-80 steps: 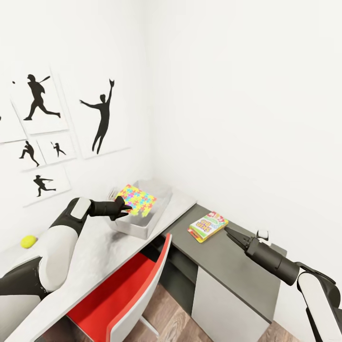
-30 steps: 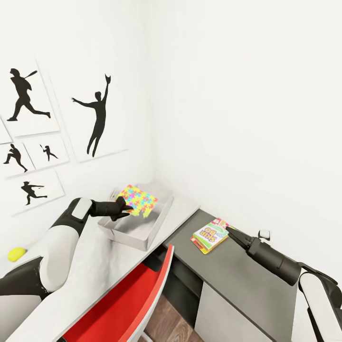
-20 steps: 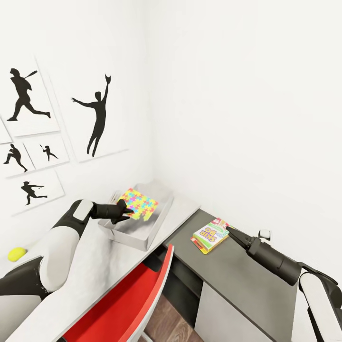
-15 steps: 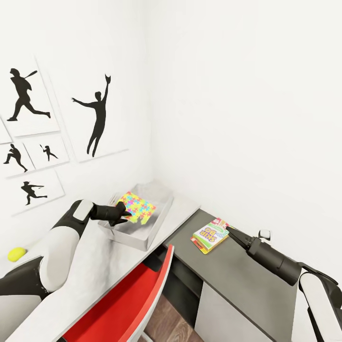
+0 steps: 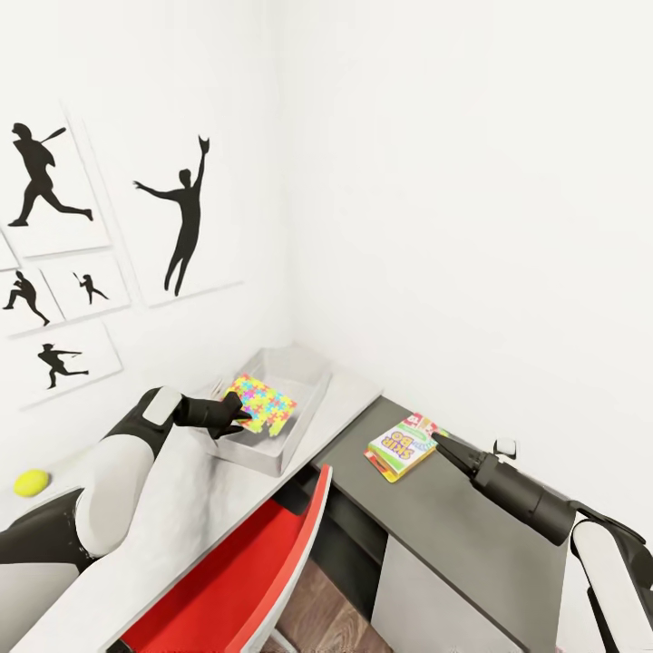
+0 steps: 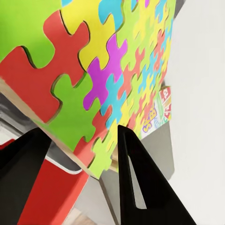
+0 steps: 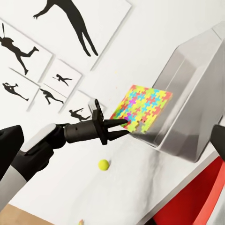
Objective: Put all the toys in the child's room - the three board games (two on the bed and one on the table), the two jigsaw puzzles on the table, and the tennis ball on the table - inside the toy box on the table in the child's room.
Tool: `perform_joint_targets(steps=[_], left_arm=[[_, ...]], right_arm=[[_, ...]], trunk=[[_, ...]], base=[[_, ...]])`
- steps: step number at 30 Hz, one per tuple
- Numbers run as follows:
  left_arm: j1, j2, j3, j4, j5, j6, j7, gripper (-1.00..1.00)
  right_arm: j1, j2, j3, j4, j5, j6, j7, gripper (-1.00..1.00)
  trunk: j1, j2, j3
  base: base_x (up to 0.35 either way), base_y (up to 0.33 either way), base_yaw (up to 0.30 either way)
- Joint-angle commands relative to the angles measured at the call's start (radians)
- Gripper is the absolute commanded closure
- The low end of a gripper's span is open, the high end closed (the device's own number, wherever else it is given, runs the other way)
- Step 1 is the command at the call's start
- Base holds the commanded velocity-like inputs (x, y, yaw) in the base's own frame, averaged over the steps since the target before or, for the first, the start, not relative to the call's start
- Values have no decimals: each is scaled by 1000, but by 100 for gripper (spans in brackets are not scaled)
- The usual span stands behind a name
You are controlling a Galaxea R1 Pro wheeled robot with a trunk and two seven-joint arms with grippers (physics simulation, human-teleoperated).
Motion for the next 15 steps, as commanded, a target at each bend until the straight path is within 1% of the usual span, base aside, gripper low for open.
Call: perform_joint_targets(steps=[1,3,7,12,15], left_arm=[[-2,-1,8,0,-8,5,-5,100],[-3,-1,8,0,-5,4,-5,100],[-10,-1,7,0,29,-11,-2,100],[-23,-1,7,0,44,-30,35,100],[-31,-1,8,0,48,-33,43,100]], right_arm=[[-1,0,-1,0,0,5,3,-100],[-1,0,-1,-1,0,5,3,-100],[-1,0,-1,-1,0,3,3,-100],[-1,1,0,-1,0,1,3,-100],[-1,2,0,-1,0,1,3,-100]], trunk=[[1,-2,-4],[1,-2,-7],[1,-2,-14],[1,-2,-22],[1,-2,-27]], base=[[0,0,0],[0,0,0],[0,0,0],[0,0,0],[0,0,0]])
